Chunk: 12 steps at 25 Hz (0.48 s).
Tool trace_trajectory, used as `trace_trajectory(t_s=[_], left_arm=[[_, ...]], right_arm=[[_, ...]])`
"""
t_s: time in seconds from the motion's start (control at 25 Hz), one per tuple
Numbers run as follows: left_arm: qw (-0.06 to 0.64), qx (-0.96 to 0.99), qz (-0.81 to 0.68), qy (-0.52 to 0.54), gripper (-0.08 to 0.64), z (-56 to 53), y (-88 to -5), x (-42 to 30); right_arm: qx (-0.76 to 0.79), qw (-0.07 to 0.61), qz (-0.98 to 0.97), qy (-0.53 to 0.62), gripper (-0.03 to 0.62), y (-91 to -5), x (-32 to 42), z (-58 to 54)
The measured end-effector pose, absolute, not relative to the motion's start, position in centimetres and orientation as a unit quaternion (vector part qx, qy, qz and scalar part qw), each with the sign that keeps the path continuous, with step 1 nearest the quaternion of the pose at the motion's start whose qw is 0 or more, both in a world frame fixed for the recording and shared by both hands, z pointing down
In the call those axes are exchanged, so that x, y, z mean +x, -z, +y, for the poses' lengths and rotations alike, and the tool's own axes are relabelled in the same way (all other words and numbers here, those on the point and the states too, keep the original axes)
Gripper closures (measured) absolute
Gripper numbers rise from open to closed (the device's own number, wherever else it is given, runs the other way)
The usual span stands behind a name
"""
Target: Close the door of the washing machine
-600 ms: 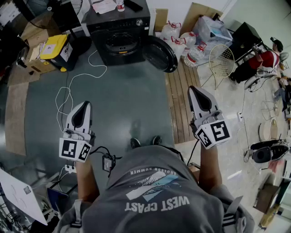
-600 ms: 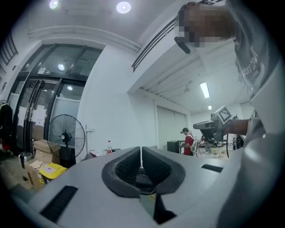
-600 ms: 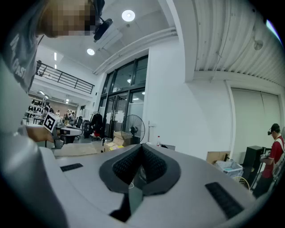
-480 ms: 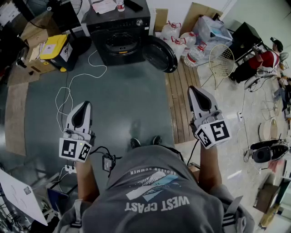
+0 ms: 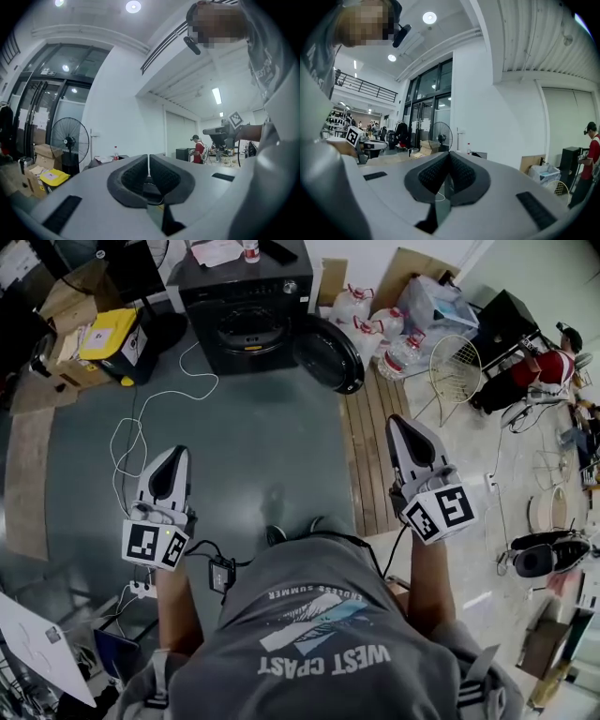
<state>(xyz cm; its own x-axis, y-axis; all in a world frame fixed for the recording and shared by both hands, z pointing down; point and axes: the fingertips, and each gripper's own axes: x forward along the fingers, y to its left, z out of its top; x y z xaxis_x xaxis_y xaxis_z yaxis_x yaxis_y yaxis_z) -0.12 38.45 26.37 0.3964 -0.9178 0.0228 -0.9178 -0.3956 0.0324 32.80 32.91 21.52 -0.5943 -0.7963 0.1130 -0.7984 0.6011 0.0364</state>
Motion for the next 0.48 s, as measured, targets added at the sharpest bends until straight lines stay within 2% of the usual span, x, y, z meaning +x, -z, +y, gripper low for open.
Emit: trace_trajectory(t_s=[0.48], left_arm=[[0.045, 0.822, -0.567, -0.019, 0.535, 34.4, -28.0, 0.0]], right_arm=[[0.426, 0.072, -0.901, -0.038, 0.561, -24.1, 32.4, 26.5]])
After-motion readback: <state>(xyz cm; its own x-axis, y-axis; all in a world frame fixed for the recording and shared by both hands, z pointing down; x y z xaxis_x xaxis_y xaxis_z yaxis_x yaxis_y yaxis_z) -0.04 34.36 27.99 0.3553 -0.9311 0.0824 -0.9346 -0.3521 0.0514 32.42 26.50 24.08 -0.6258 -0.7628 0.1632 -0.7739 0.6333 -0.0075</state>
